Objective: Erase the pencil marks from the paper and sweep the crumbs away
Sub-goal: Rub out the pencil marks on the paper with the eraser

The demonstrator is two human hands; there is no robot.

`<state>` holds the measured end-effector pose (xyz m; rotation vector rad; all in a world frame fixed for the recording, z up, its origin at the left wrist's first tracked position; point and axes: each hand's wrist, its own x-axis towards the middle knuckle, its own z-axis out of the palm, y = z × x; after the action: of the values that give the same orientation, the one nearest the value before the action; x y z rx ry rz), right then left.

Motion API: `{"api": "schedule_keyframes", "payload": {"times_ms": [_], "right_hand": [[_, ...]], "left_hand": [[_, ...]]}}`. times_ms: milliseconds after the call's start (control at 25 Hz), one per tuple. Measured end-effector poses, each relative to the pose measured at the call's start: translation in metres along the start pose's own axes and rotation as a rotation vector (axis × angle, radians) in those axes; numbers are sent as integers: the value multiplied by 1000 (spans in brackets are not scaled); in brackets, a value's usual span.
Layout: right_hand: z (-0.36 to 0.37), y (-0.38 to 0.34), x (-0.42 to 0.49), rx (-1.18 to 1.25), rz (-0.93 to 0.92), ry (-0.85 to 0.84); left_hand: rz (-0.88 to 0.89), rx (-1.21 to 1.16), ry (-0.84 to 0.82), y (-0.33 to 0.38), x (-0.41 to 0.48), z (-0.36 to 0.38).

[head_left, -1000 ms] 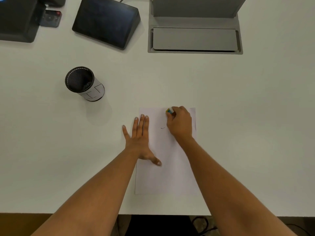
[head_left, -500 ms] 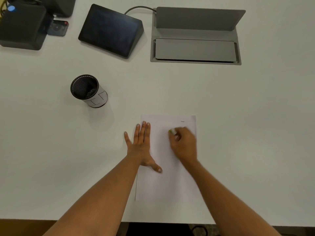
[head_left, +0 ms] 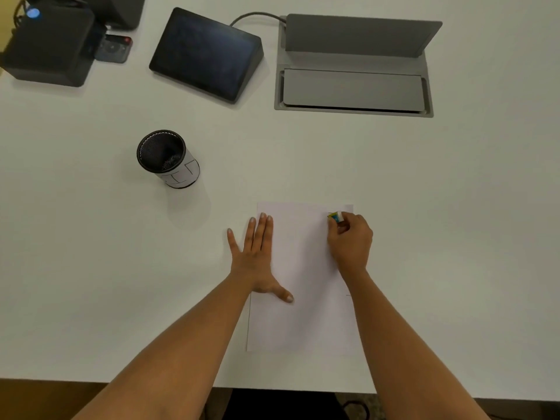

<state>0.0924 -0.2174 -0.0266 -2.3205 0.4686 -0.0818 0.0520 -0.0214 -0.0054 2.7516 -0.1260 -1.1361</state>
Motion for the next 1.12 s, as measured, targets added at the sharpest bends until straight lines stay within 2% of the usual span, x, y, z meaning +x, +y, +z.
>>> {"api": "schedule_keyframes", "payload": {"times_ms": [120, 240, 280, 360, 440, 520, 560, 640, 720, 760, 840, 960, 1040, 1120], "right_hand": [[-8, -4, 4, 42, 23, -7], [-12, -21, -17, 162, -125, 28], [-8, -25, -35, 168, -185, -27], [4, -31, -77, 85, -314, -241], [14, -27, -107, -58, -540, -441], [21, -20, -89, -146, -705, -477], [24, -22, -67, -160, -693, -441], [25, -35, -18, -180, -547, -319], [23, -41, 5, -159, -380, -290], [23, -45, -1, -156, -352, -297], [22, -49, -42, -145, -401, -396], [19, -38, -93, -163, -654, -615], [27, -45, -53, -212, -658, -589], [30, -60, 2, -237, -517, -448]], "left_hand": [[53, 20, 74, -12, -15, 14], [51, 3, 99, -24, -26, 23], [55, 25, 103, -26, -26, 24], [57, 65, 100, -28, -24, 25], [43, 94, 79, -27, -22, 24], [15, 123, 43, -23, -20, 21], [2, 134, 29, -21, -19, 20], [-17, 132, 9, -20, -19, 19], [-24, 133, 3, -19, -18, 19], [-28, 137, 0, -19, -18, 18], [-37, 156, -12, -18, -18, 18], [-48, 199, -37, -15, -18, 17], [-63, 207, -48, -14, -17, 16], [-78, 188, -51, -14, -16, 16]]}}
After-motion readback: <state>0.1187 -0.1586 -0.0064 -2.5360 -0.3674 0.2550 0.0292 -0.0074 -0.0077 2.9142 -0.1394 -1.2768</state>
